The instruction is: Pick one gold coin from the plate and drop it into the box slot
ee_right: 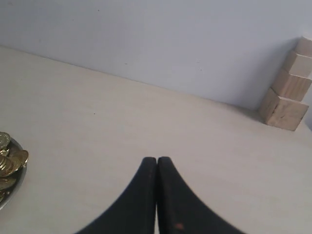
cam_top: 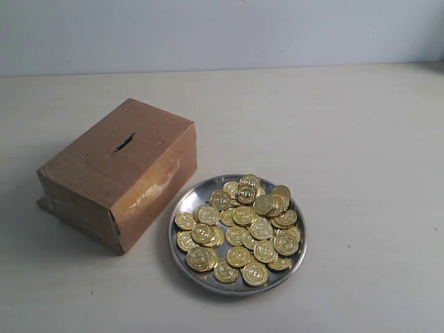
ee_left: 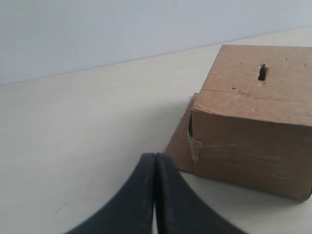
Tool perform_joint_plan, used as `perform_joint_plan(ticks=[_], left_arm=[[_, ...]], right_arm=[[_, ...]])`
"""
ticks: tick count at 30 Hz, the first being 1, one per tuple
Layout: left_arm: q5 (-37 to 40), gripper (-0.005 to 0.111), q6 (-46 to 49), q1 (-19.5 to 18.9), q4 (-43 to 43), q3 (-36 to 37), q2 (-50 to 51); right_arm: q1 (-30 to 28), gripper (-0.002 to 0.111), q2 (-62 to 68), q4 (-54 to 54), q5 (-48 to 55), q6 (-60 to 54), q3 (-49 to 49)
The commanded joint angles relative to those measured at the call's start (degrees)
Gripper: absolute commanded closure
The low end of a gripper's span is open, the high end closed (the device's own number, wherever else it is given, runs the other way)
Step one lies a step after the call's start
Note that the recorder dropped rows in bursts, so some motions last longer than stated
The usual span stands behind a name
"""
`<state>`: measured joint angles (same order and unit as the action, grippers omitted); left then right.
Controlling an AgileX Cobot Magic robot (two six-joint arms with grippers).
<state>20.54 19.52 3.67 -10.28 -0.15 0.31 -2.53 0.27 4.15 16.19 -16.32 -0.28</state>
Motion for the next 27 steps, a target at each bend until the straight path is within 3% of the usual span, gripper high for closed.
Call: perform_joint_plan(ticks=[1, 6, 27], left_arm=[[-1.0, 0.106, -0.3, 0.3, 0.0, 0.2, -0.3], [-1.0, 0.106, -0.3, 0.3, 0.0, 0.2, -0.3], [-0.7, 0.106, -0.1, 0.3, 0.0, 0.2, -0.3]], right_arm=[[0.2, 0.108, -0.3, 0.2, -0.2, 4.8, 0.3], [0.2, 0.108, -0.3, 0.2, -0.2, 9.0, 0.3], [0.2, 0.108, -0.3, 0.3, 0.0, 8.9, 0.3]])
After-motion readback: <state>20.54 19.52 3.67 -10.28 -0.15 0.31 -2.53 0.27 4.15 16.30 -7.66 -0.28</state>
